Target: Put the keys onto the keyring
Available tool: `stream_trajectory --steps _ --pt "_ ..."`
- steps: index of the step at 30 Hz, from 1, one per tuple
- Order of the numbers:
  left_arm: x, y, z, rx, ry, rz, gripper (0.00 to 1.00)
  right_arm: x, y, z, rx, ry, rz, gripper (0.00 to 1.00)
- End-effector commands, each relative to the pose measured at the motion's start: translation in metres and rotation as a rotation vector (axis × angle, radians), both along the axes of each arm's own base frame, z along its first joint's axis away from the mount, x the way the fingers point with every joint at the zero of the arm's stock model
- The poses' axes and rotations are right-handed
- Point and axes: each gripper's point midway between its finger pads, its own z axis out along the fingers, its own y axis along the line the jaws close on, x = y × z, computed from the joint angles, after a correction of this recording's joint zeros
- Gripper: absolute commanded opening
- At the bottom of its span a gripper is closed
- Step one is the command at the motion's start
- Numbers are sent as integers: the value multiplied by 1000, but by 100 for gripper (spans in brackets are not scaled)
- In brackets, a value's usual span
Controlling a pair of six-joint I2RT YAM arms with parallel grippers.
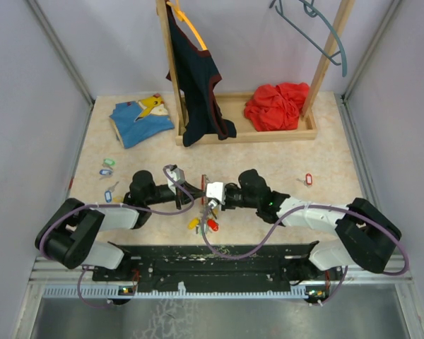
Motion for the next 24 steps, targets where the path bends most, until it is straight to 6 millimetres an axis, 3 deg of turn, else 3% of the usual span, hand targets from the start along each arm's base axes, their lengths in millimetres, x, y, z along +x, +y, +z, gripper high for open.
stream_trajectory --steps 1,24 --pt "-2 -2 13 -39 -57 -27 0 7 10 24 93 -36 -36 0" --pt "-3 -3 15 -46 -55 -29 0 11 19 33 146 10 -54 6"
